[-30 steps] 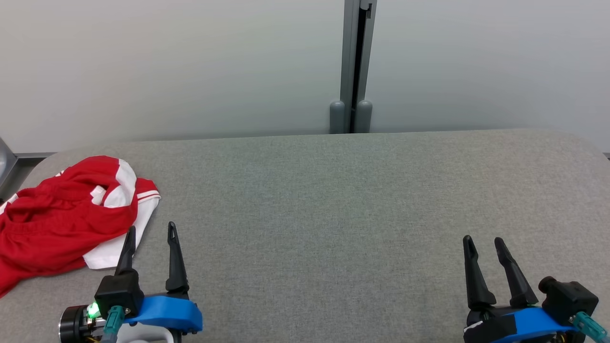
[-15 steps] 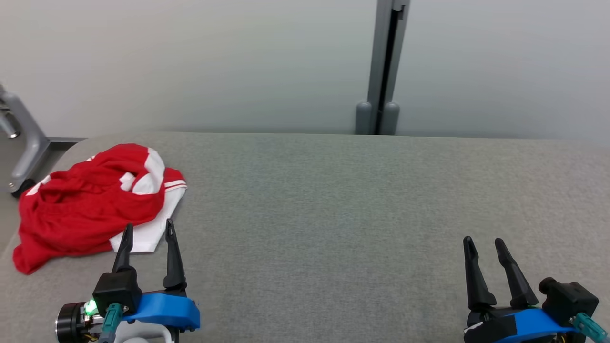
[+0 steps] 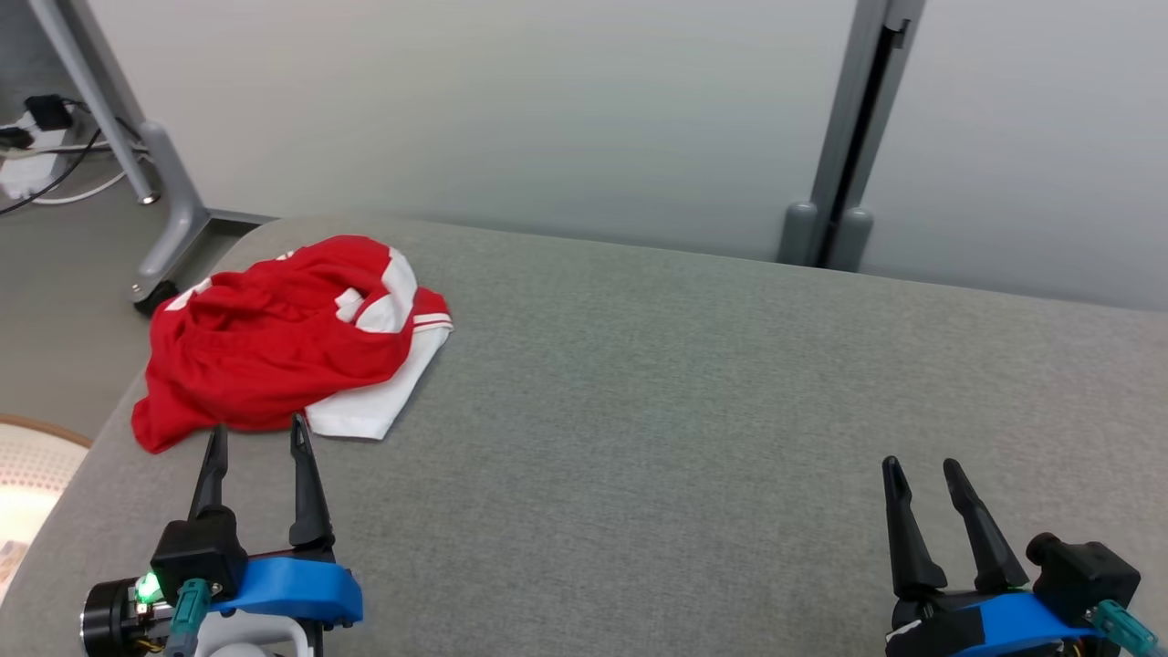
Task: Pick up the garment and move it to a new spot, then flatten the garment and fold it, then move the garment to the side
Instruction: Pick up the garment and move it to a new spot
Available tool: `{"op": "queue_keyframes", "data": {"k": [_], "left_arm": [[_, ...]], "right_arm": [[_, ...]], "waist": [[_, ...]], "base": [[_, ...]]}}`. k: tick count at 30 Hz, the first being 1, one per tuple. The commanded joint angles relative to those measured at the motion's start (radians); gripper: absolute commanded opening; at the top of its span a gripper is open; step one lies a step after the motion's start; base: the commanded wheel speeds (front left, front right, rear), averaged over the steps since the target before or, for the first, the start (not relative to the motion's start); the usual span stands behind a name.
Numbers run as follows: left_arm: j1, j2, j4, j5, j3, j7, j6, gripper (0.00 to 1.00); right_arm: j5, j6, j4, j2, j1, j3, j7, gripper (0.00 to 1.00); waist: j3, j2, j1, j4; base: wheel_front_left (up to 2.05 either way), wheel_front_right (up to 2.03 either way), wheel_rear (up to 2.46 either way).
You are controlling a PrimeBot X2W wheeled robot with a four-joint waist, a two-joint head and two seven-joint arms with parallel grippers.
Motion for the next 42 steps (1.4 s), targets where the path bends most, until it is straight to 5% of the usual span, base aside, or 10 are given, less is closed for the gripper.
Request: {"op": "queue_keyframes", "data": {"k": [1, 21, 42], "left_arm": [[0.000, 0.006, -0.006, -0.003, 0.006, -0.005, 0.004, 1.00], [0.022, 0.024, -0.030, -0.019, 0.024, -0.005, 0.022, 1.00], [-0.182, 0.100, -0.057, -0.054, 0.070, 0.018, 0.018, 1.00]], "right_arm": [[-0.007, 0.002, -0.005, -0.006, 0.006, -0.002, 0.002, 1.00], [-0.016, 0.002, -0.010, -0.006, 0.006, 0.008, 0.013, 1.00], [-0.087, 0.002, -0.093, -0.006, -0.049, -0.010, 0.054, 1.00]], "waist": [[0.009, 0.0000, 0.0000, 0.017], [0.024, 0.0000, 0.0000, 0.147], [0.157, 0.0000, 0.0000, 0.032]], "base": [[0.00, 0.00, 0.00], [0.00, 0.00, 0.00], [0.00, 0.00, 0.00]]}}
